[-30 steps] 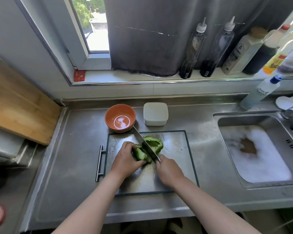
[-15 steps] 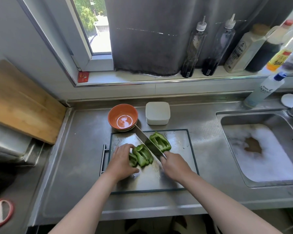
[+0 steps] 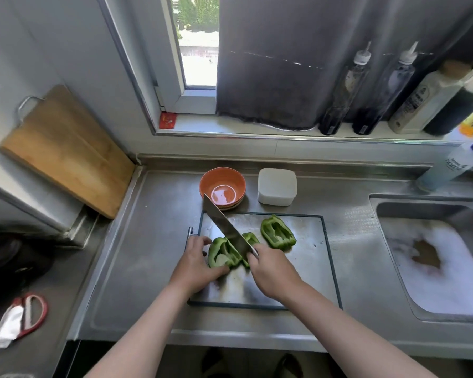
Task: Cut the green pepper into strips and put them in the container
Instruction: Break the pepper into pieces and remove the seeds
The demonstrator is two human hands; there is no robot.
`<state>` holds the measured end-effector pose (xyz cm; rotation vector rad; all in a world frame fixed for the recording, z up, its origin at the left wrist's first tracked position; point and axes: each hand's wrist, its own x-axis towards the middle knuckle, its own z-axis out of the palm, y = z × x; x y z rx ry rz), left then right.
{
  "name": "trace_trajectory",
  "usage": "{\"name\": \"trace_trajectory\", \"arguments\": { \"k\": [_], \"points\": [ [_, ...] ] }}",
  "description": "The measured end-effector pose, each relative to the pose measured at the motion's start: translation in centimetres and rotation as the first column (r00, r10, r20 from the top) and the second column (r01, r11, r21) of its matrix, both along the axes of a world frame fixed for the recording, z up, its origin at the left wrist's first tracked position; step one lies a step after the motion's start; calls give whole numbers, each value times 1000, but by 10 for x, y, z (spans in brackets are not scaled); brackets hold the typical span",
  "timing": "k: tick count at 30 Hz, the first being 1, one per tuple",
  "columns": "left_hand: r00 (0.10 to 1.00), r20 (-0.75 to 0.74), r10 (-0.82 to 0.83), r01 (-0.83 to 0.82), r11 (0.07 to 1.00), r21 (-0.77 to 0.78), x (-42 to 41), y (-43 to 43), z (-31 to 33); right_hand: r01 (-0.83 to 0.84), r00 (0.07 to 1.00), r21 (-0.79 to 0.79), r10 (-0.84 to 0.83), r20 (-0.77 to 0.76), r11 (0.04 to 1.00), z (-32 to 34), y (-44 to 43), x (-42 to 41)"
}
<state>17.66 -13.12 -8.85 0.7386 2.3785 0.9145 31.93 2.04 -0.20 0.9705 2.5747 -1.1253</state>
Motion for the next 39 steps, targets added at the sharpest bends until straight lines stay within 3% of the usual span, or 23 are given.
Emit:
{"name": "trace_trajectory", "arguments": {
  "k": [11,17,23,32,39],
  "points": [
    [994,18,-112,110,992,58,-7,-13,-3,67,996,-4,-67,60,998,-8,-20,-8],
    [996,33,-85,82,993,80,-4,-13,-5,126,990,-43,-123,67,991,-4,-30,-8],
    [961,-14,-275,275,959,70,-5,-16,-3,165,981,-41,-160,111,985,-4,-30,-3],
    [961,-145,-237,242,970,20,-10,-13,-5,136,982,-66,-125,142,989,2,-40,5],
    [979,-122,-164,166,986,6,-6,-6,-2,91,985,-28,-86,151,995,7,-39,10]
  ]
}}
